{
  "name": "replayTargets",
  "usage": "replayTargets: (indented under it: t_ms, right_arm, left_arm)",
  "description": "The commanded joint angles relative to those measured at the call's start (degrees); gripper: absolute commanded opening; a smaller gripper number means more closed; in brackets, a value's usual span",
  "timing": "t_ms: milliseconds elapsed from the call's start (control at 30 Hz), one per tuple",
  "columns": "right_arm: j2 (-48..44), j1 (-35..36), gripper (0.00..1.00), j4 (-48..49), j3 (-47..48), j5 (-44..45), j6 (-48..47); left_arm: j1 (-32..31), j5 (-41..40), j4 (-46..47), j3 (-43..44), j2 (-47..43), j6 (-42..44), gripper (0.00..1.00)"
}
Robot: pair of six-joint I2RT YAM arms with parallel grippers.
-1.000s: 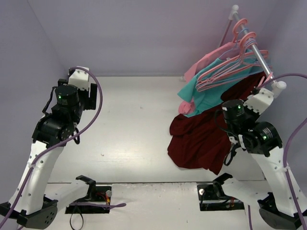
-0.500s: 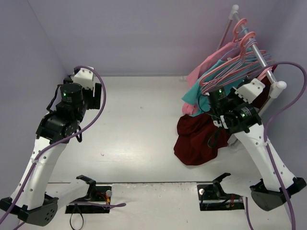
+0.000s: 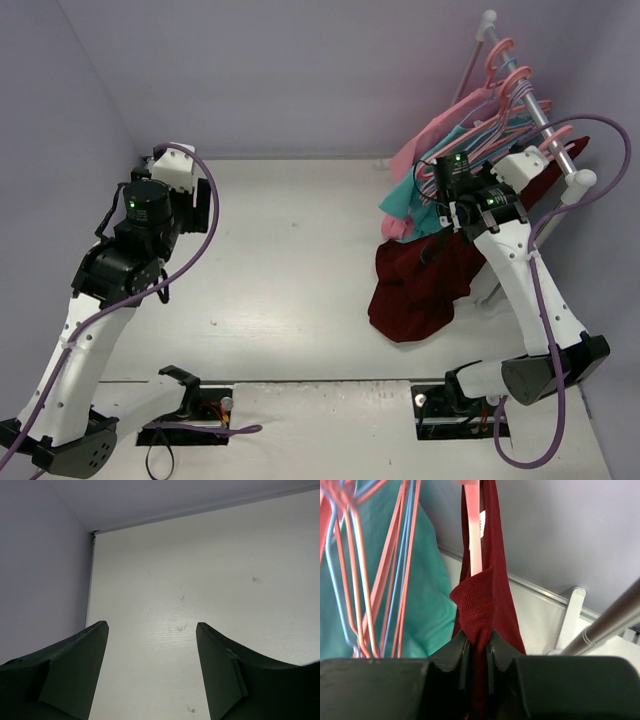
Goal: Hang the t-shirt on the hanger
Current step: Place the hanger at the clothesline.
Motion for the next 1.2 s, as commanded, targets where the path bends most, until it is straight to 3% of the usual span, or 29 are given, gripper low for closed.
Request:
replayTargets:
  t_ms: [0, 333, 600, 700, 800, 933, 1033, 1167]
  right_arm:
    - [-0.5, -2.3, 0.00, 6.4, 3.5, 2.5, -0.6]
    - [1.1, -5.1, 0.00, 9.4, 2.3, -3.3, -1.3]
    - [2.0, -5.2, 0.10, 12.6, -2.1, -6.3, -1.6]
    - [2.3, -5.1, 0.26, 13.6, -1.3, -6.6, -3.3]
    - [1.7, -4.3, 0.61, 14.2, -0.3, -6.9, -5.7]
    - [-1.4, -2.7, 0.93, 15.3, 1.2, -6.6, -10.8]
    - [-4.9, -0.7, 1.00, 15.9, 2.1, -6.9, -15.0]
    - [-10.4, 0.9, 1.00, 16.5, 3.0, -9.8, -21.6]
  left_arm:
    - [-0.5, -1.2, 2.9, 0.4, -1.2, 1.0, 0.67]
    - [-0.7, -1.0, 3.0, -1.3, -1.8, 0.8, 0.67]
    - [-0.7, -2.1, 2.9, -1.5, -2.5, 1.9, 0.67]
    - [-0.7, -2.0, 2.9, -1.3, -2.6, 1.8, 0.66]
    - [-0.7, -2.1, 2.8, -0.6, -2.8, 1.8, 0.67]
    - [-0.7, -2.5, 2.5, 1.3, -2.9, 2.1, 0.70]
    - [-0.7, -2.7, 2.2, 3.5, -2.8, 2.2, 0.74]
    - [-0.7, -2.9, 1.9, 5.8, -2.8, 2.3, 0.78]
